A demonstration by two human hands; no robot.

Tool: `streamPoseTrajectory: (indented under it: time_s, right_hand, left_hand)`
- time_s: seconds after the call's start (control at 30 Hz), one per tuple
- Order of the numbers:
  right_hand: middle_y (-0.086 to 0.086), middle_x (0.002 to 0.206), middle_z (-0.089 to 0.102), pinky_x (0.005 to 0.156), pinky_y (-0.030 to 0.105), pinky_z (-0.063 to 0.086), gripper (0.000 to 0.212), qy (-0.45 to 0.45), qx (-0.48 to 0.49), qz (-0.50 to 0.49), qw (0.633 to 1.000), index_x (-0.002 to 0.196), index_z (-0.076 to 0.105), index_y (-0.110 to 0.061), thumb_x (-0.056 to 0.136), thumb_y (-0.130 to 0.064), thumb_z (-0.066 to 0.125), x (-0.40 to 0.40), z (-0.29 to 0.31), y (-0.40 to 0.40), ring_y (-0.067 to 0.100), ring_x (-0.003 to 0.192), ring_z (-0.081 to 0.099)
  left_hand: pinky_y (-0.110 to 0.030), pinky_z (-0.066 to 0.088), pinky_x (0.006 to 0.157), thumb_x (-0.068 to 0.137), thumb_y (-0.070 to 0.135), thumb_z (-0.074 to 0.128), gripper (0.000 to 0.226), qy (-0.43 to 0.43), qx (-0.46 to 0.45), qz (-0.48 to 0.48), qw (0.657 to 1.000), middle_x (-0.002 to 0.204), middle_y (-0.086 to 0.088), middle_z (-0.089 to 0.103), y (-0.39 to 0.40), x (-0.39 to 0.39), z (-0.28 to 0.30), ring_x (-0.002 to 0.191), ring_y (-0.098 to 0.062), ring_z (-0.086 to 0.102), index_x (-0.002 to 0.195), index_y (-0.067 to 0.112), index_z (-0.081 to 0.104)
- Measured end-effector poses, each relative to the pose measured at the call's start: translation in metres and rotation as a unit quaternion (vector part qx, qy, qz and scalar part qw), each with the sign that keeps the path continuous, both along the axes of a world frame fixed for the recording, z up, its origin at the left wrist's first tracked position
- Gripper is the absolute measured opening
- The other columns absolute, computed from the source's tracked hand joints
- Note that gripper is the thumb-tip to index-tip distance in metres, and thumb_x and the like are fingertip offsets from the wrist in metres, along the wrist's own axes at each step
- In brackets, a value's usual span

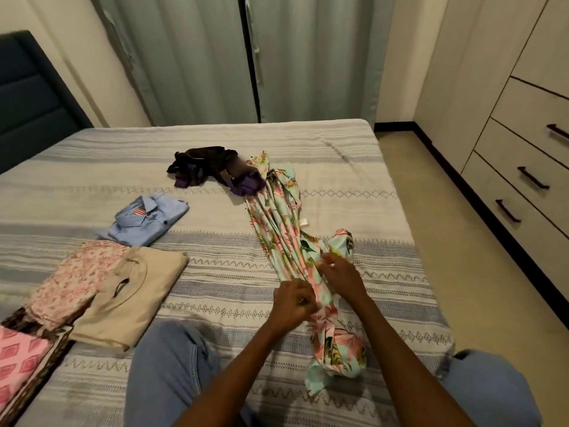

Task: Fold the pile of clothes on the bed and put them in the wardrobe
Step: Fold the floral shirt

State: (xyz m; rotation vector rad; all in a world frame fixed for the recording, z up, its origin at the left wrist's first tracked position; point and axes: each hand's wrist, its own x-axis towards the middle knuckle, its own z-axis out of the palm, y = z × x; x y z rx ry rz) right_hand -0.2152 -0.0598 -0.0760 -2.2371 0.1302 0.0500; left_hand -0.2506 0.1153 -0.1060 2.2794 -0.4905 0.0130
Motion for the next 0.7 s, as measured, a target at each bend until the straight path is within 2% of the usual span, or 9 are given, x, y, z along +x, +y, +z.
streamPoseTrajectory:
  time_s: [0.13, 0.2, 0.27, 0.37, 0.47, 0.53, 0.6, 0.67, 0.7]
  right_hand:
    - [0.013, 0.132, 0.057, 0.095, 0.042, 0.045, 0.061, 0.023, -0.114, 0.019, 0.993, 0.144, 0.045, -0.021, 0.092, -0.049, 0.059, 0.019, -0.004, 0.016, 0.035, 0.122, 0.053]
    - [0.015, 0.138, 0.049, 0.103, 0.048, 0.037, 0.058, 0.064, -0.196, 0.023, 0.978, 0.142, 0.047, -0.019, 0.094, -0.051, 0.054, 0.022, -0.008, 0.018, 0.038, 0.13, 0.043]
    - [0.013, 0.134, 0.054, 0.104, 0.048, 0.036, 0.051, 0.111, -0.2, 0.025, 0.973, 0.129, 0.056, -0.019, 0.09, -0.052, 0.055, 0.026, -0.016, 0.015, 0.038, 0.13, 0.044]
    - [0.012, 0.115, 0.066, 0.1, 0.049, 0.044, 0.057, 0.157, -0.182, 0.044, 0.97, 0.109, 0.063, -0.017, 0.075, -0.062, 0.055, 0.028, -0.028, 0.006, 0.038, 0.118, 0.057]
    - [0.007, 0.116, 0.067, 0.091, 0.043, 0.047, 0.042, 0.099, -0.188, 0.066, 0.975, 0.113, 0.065, -0.019, 0.088, -0.052, 0.058, 0.019, -0.032, 0.0, 0.034, 0.113, 0.059]
    - [0.004, 0.107, 0.069, 0.081, 0.037, 0.045, 0.025, 0.028, -0.14, 0.033, 0.989, 0.108, 0.066, -0.022, 0.092, -0.039, 0.059, 0.014, -0.028, -0.002, 0.029, 0.104, 0.062]
    - [0.003, 0.095, 0.069, 0.074, 0.036, 0.044, 0.013, -0.018, -0.006, -0.015, 1.0, 0.099, 0.066, -0.02, 0.092, -0.028, 0.059, 0.012, -0.019, -0.002, 0.025, 0.09, 0.062]
    - [0.004, 0.087, 0.067, 0.071, 0.035, 0.045, 0.011, -0.044, 0.126, -0.073, 0.988, 0.094, 0.066, -0.018, 0.091, -0.02, 0.056, 0.009, -0.002, -0.007, 0.022, 0.08, 0.06]
    - [0.005, 0.085, 0.067, 0.07, 0.034, 0.045, 0.012, -0.056, 0.173, -0.095, 0.979, 0.092, 0.066, -0.016, 0.091, -0.017, 0.055, 0.007, 0.009, -0.01, 0.021, 0.078, 0.059]
  left_hand:
    - [-0.032, 0.043, 0.085, 0.069, 0.032, 0.08, 0.014, -0.012, 0.01, -0.123, 0.992, 0.097, 0.007, 0.071, 0.002, -0.018, -0.013, 0.093, -0.012, 0.059, 0.069, 0.018, 0.075]
    - [-0.02, 0.041, 0.084, 0.072, 0.019, 0.08, 0.011, 0.017, 0.002, -0.185, 0.983, 0.091, 0.0, 0.072, 0.004, -0.024, -0.007, 0.087, -0.004, 0.057, 0.07, 0.01, 0.075]
    - [-0.014, 0.04, 0.077, 0.073, 0.006, 0.076, 0.006, 0.086, -0.024, -0.22, 0.971, 0.082, -0.001, 0.068, 0.005, -0.027, 0.003, 0.079, 0.002, 0.053, 0.069, 0.004, 0.072]
    - [-0.024, 0.046, 0.071, 0.078, 0.003, 0.068, 0.017, 0.202, -0.06, -0.231, 0.95, 0.073, 0.01, 0.063, 0.006, -0.026, 0.016, 0.072, -0.004, 0.059, 0.067, 0.015, 0.068]
    - [-0.033, 0.055, 0.079, 0.092, 0.016, 0.064, 0.02, 0.245, -0.083, -0.151, 0.954, 0.083, 0.002, 0.075, 0.011, -0.016, 0.025, 0.079, -0.015, 0.07, 0.078, 0.01, 0.077]
    - [-0.033, 0.057, 0.073, 0.099, 0.03, 0.059, 0.03, 0.178, -0.064, -0.055, 0.98, 0.08, 0.003, 0.075, 0.012, -0.002, 0.03, 0.074, -0.013, 0.07, 0.082, 0.014, 0.078]
    - [-0.031, 0.053, 0.069, 0.1, 0.031, 0.056, 0.023, 0.061, -0.057, 0.047, 0.995, 0.082, 0.008, 0.071, 0.011, 0.015, 0.042, 0.073, -0.011, 0.066, 0.088, 0.021, 0.073]
    - [-0.027, 0.049, 0.075, 0.1, 0.021, 0.054, 0.017, -0.032, -0.051, 0.078, 0.995, 0.103, 0.002, 0.07, 0.005, 0.037, 0.057, 0.09, -0.013, 0.065, 0.109, 0.019, 0.067]
    - [-0.028, 0.049, 0.082, 0.098, 0.013, 0.053, 0.026, -0.063, -0.032, 0.057, 0.996, 0.115, -0.002, 0.068, 0.001, 0.05, 0.064, 0.101, -0.016, 0.063, 0.121, 0.018, 0.063]
